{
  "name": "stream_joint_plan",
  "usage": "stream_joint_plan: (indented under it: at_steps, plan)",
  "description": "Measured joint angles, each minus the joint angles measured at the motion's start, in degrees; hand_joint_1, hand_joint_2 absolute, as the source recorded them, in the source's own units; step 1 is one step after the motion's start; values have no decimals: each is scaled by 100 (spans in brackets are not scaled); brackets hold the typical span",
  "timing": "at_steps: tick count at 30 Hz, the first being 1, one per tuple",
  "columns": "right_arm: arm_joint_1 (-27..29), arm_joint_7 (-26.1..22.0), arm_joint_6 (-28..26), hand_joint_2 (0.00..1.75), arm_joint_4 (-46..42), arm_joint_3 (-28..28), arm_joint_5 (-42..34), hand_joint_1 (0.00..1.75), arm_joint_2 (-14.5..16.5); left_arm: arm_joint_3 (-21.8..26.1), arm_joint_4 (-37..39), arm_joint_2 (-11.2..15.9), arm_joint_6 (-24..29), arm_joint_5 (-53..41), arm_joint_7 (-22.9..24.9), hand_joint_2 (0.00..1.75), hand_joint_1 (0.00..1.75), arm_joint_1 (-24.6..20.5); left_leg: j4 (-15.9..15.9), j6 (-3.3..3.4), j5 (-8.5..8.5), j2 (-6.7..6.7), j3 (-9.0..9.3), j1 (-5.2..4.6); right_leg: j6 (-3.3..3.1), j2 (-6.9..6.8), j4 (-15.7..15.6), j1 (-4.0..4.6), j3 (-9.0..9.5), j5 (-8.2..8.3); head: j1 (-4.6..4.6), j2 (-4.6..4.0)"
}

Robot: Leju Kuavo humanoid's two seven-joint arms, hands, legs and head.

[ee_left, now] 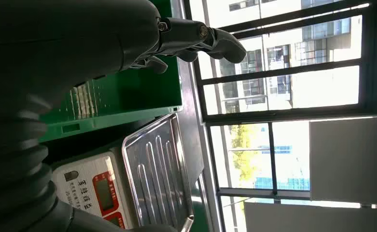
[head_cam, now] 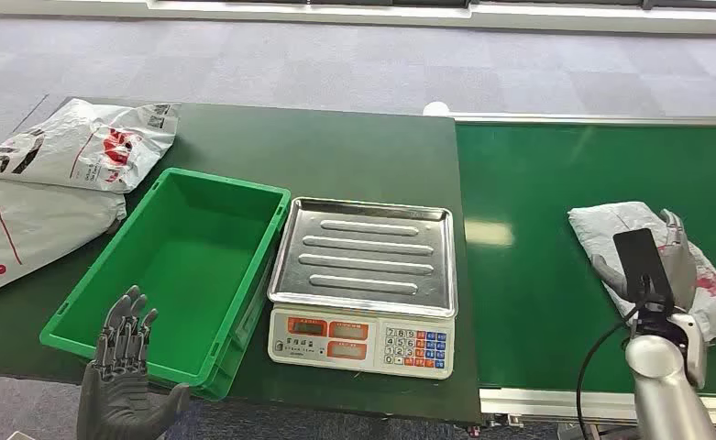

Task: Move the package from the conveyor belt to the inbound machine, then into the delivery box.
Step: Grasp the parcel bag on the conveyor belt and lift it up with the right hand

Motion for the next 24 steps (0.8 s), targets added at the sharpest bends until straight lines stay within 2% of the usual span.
stream_joint_plan:
  at_steps: [9,15,19,24]
  plan:
    - [-424,350,166,175,366,-41,906,0,-74,-42,8,31,-97,23,45,175,0,-29,0,0,0,1,-1,0,-1,3,1,0,-2,1,0,0]
    - [-674,937,450,175,640,-80,1723,0,-116,-39,8,26,-320,-8,101,175,0,-30,0,0,0,-1,-1,0,-1,-2,0,0,-2,0,0,0]
    - [-808,1453,800,175,1389,-169,2129,0,-190,-37,7,25,-380,1,192,175,0,-30,0,0,0,-3,-3,-1,0,-3,0,0,-2,0,0,0]
    - [-1008,1725,1022,175,2683,-186,2413,0,-261,-32,-6,26,-407,52,237,175,0,-27,0,1,-1,-5,-5,-1,0,-5,0,0,-2,0,0,0]
